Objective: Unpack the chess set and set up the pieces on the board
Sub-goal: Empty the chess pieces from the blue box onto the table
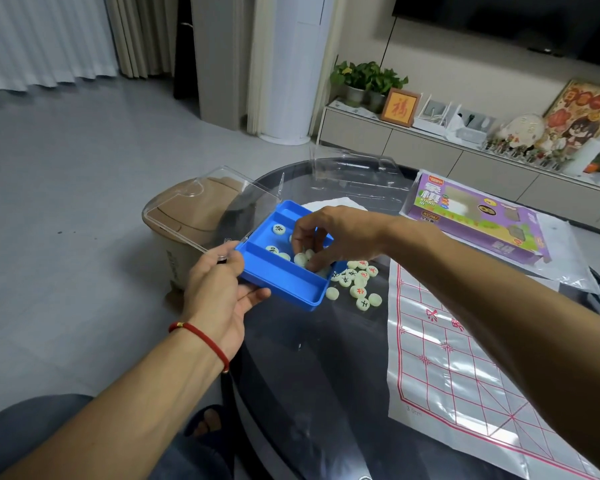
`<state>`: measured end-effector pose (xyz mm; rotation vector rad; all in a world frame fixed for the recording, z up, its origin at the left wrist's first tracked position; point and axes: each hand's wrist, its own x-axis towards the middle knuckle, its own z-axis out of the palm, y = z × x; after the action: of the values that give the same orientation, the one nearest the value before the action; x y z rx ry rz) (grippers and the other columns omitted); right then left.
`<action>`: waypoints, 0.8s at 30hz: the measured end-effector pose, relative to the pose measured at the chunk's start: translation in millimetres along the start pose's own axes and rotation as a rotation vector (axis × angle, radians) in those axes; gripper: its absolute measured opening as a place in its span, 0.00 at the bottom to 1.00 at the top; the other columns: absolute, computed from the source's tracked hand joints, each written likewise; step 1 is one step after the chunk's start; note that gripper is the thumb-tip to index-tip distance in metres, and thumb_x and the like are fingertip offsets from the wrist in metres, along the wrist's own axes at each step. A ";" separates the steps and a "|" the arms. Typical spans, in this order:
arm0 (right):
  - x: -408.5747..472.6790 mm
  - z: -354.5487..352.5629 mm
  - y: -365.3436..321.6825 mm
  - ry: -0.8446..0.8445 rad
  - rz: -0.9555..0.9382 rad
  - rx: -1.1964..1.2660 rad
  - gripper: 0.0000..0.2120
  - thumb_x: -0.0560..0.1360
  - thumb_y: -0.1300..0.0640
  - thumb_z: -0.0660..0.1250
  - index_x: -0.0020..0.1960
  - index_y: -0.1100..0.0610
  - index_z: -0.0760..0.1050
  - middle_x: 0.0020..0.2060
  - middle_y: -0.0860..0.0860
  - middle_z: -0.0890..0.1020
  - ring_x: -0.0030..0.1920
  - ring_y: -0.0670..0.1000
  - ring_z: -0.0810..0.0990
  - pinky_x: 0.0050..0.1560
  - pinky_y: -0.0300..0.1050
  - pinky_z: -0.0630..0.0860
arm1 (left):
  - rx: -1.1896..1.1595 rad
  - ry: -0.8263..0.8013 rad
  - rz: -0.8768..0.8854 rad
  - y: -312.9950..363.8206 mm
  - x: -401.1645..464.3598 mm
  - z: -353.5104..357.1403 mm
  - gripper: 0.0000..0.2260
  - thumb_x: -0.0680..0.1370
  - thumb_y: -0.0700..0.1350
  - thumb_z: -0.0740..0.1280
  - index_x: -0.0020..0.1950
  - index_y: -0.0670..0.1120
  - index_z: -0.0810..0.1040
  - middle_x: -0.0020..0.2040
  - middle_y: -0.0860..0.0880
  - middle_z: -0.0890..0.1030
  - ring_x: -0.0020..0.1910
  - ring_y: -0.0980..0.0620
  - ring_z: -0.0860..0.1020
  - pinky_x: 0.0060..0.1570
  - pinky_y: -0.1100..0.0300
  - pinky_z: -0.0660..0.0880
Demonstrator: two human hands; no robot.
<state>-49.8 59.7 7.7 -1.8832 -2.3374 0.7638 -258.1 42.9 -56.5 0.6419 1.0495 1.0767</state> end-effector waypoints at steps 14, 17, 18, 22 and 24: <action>-3.9 0.8 1.9 0.231 -0.054 -0.053 0.07 0.72 0.53 0.78 0.50 0.50 0.86 0.43 0.41 0.86 0.42 0.41 0.84 0.45 0.33 0.78 | 0.005 -0.010 0.022 2.7 -1.0 -2.0 0.10 0.84 0.42 0.61 0.65 0.47 0.75 0.56 0.44 0.83 0.48 0.46 0.85 0.34 0.57 0.80; -13.3 -13.5 8.7 0.331 -0.055 -0.025 0.07 0.73 0.55 0.77 0.51 0.52 0.86 0.44 0.44 0.87 0.44 0.42 0.85 0.45 0.35 0.80 | -0.012 -0.002 0.036 8.4 1.5 -5.1 0.10 0.84 0.41 0.60 0.65 0.46 0.74 0.56 0.43 0.83 0.46 0.45 0.84 0.34 0.57 0.79; -18.4 -18.7 12.9 0.350 -0.036 -0.019 0.07 0.73 0.54 0.77 0.51 0.53 0.86 0.43 0.44 0.87 0.43 0.41 0.85 0.45 0.37 0.81 | -0.021 0.002 0.040 10.3 3.6 -6.5 0.10 0.84 0.41 0.60 0.65 0.46 0.74 0.56 0.43 0.83 0.46 0.45 0.84 0.33 0.57 0.79; -35.6 -21.3 40.7 0.156 0.167 -0.084 0.05 0.75 0.52 0.75 0.50 0.51 0.86 0.40 0.43 0.86 0.36 0.39 0.84 0.45 0.40 0.83 | -0.026 0.010 0.059 12.1 9.9 -11.0 0.12 0.84 0.40 0.60 0.67 0.44 0.72 0.56 0.42 0.83 0.46 0.44 0.84 0.32 0.58 0.79; -36.5 -6.2 52.8 0.036 0.257 -0.106 0.07 0.75 0.53 0.75 0.53 0.50 0.85 0.43 0.46 0.87 0.38 0.43 0.86 0.47 0.44 0.85 | -0.026 -0.001 0.050 10.2 9.8 -10.0 0.12 0.84 0.40 0.60 0.67 0.44 0.73 0.56 0.41 0.83 0.46 0.44 0.85 0.32 0.57 0.79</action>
<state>9.6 35.3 1.9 -2.2532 -2.1809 0.6279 -270.2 55.2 -55.5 0.6509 1.0216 1.1318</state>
